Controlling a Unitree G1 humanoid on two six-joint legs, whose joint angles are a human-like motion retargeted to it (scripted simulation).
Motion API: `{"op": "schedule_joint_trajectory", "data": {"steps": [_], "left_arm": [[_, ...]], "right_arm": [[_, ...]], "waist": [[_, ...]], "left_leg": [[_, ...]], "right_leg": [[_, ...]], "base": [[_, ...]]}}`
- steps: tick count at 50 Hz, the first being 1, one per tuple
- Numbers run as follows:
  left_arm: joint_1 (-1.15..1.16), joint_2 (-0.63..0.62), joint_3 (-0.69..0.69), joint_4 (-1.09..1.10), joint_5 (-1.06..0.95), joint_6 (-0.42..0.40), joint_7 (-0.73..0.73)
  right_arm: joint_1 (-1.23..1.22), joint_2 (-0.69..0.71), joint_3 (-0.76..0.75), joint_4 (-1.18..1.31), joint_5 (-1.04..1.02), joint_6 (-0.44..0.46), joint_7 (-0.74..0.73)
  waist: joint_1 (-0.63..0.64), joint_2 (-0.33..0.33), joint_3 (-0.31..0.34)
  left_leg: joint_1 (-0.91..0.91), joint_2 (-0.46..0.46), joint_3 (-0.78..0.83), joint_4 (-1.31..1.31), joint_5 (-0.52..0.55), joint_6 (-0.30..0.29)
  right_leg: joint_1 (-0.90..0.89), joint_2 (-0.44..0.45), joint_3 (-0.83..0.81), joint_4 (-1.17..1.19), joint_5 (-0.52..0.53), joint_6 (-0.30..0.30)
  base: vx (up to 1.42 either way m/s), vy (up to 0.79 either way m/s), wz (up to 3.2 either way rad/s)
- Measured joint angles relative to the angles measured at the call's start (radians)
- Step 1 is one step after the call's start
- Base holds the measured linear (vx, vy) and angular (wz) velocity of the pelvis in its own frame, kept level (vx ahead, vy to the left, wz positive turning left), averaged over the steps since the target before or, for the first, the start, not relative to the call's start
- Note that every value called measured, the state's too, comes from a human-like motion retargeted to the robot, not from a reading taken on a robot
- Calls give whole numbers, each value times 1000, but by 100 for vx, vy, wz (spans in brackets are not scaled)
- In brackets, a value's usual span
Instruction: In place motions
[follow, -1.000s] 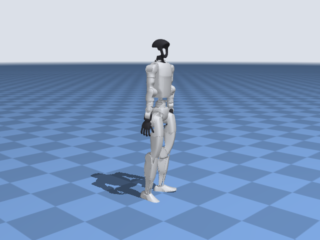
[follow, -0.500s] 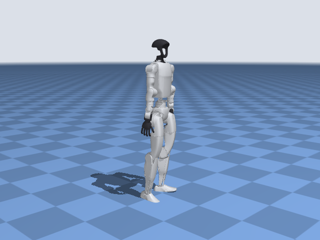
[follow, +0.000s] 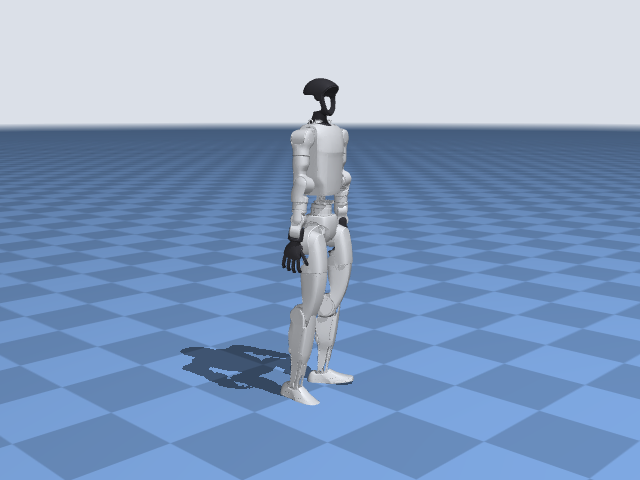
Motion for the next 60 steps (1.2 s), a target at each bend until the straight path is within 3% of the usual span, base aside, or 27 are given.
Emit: {"op": "schedule_joint_trajectory", "data": {"steps": [60], "left_arm": [[1,2,6,0,9,1,4]], "right_arm": [[4,2,2,0,0,0,-1]], "waist": [[2,-3,-9]], "left_leg": [[-6,-2,-4,0,0,0]], "right_leg": [[-2,0,0,-2,0,1]], "base": [[0,0,0]]}}
